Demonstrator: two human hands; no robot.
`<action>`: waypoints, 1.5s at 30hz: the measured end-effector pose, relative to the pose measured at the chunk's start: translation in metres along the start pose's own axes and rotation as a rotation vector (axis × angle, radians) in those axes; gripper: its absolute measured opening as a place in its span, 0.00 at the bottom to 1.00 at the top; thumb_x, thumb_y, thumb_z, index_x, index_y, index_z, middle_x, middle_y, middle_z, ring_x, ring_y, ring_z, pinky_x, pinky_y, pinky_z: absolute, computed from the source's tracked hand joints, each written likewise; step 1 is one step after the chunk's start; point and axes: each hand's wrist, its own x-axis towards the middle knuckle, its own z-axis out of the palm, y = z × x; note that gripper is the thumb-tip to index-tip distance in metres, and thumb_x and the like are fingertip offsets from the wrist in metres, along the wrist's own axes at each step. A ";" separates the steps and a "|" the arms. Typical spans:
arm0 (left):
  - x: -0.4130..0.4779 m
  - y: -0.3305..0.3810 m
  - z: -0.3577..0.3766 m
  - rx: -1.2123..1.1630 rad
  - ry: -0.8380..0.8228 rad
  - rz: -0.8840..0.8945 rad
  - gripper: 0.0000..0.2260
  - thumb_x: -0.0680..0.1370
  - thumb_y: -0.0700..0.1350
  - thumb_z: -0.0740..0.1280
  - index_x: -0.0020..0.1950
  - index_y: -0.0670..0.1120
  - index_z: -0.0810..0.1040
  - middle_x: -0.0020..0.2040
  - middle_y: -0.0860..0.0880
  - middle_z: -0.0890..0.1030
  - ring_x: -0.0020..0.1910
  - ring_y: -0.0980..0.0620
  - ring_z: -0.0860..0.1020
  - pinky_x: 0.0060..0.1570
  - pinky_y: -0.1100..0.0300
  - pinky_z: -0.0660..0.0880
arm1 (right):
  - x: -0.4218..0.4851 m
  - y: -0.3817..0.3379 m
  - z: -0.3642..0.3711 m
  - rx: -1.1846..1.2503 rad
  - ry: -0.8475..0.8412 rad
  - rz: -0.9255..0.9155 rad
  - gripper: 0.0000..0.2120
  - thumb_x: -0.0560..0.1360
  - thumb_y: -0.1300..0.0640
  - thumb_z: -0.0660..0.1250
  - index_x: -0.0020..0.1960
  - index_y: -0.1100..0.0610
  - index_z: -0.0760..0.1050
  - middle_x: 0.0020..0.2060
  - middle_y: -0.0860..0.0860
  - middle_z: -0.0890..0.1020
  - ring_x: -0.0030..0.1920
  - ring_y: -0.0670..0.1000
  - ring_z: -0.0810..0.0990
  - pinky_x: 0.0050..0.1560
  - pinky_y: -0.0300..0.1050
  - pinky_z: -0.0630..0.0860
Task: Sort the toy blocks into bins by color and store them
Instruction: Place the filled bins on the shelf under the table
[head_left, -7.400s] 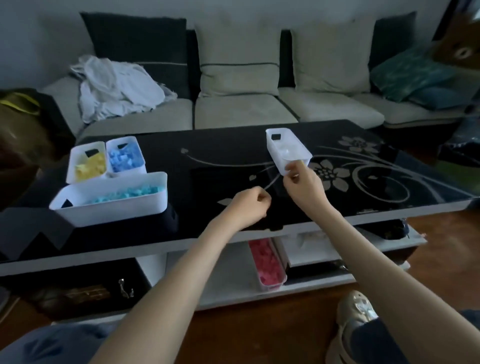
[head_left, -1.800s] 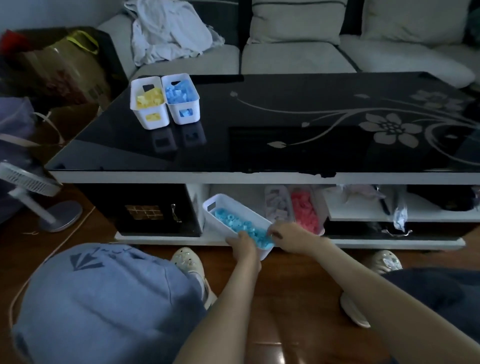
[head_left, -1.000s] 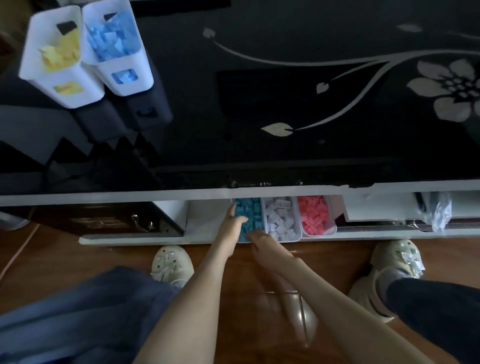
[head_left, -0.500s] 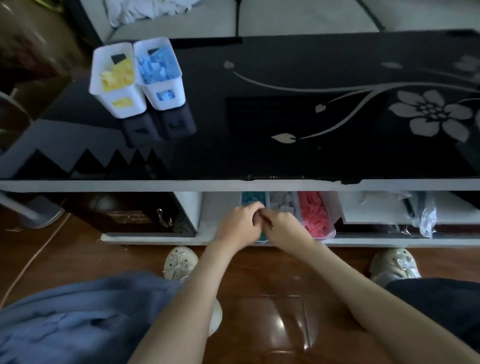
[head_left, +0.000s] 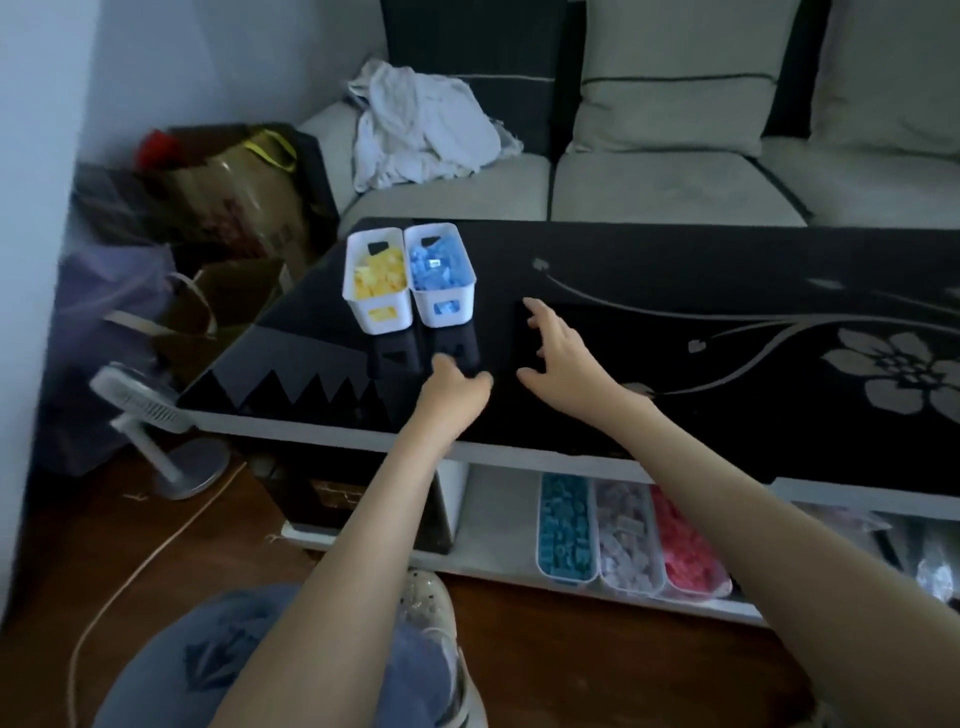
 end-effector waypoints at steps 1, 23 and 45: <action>0.004 -0.005 -0.004 -0.047 -0.056 -0.051 0.24 0.76 0.51 0.63 0.69 0.44 0.63 0.61 0.45 0.75 0.56 0.47 0.76 0.53 0.57 0.72 | 0.014 -0.005 0.006 -0.016 -0.036 -0.014 0.39 0.72 0.62 0.66 0.76 0.54 0.48 0.72 0.56 0.62 0.69 0.56 0.64 0.68 0.46 0.61; 0.006 -0.024 -0.035 -0.640 0.005 -0.410 0.18 0.77 0.55 0.63 0.56 0.41 0.72 0.48 0.42 0.75 0.43 0.48 0.78 0.26 0.57 0.78 | 0.025 -0.030 -0.013 0.306 -0.093 0.278 0.25 0.79 0.43 0.52 0.37 0.61 0.72 0.24 0.58 0.78 0.21 0.55 0.76 0.21 0.41 0.72; -0.116 -0.038 -0.024 -0.821 -0.207 -0.390 0.34 0.66 0.69 0.68 0.61 0.47 0.71 0.50 0.40 0.81 0.47 0.42 0.82 0.43 0.47 0.80 | -0.134 -0.032 -0.054 0.431 -0.477 0.297 0.23 0.71 0.66 0.55 0.56 0.46 0.79 0.22 0.51 0.74 0.20 0.46 0.71 0.19 0.34 0.65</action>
